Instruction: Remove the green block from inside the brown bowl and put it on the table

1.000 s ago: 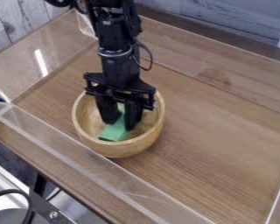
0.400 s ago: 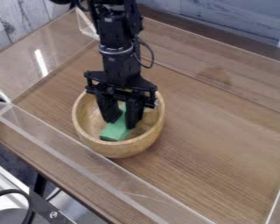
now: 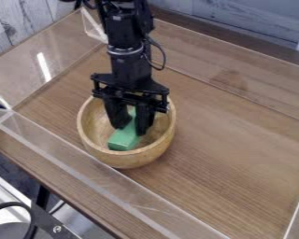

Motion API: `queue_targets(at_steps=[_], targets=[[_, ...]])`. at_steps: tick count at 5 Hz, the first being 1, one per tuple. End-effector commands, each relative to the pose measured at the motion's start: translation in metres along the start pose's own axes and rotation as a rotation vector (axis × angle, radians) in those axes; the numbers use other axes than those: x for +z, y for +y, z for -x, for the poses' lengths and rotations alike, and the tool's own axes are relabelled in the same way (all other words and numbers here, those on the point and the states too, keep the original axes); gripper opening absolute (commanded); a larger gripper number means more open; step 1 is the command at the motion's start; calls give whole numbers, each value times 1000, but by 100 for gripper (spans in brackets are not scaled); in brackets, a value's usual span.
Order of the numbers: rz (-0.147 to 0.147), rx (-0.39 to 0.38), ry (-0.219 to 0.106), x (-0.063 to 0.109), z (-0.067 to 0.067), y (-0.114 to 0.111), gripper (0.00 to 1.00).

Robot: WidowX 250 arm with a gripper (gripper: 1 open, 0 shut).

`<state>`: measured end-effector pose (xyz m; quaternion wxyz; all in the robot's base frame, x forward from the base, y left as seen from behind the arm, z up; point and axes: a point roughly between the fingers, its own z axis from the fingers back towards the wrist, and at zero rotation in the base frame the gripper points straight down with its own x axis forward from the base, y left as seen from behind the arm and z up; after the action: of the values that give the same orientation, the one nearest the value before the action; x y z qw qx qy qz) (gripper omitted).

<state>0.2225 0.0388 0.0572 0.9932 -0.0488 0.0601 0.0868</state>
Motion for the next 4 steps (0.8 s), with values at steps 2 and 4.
queue_targets(at_steps=[2,4], targets=[[1,-3,-48,15,-11,-3,0],[6,1,-48,20,-12,-5,0]])
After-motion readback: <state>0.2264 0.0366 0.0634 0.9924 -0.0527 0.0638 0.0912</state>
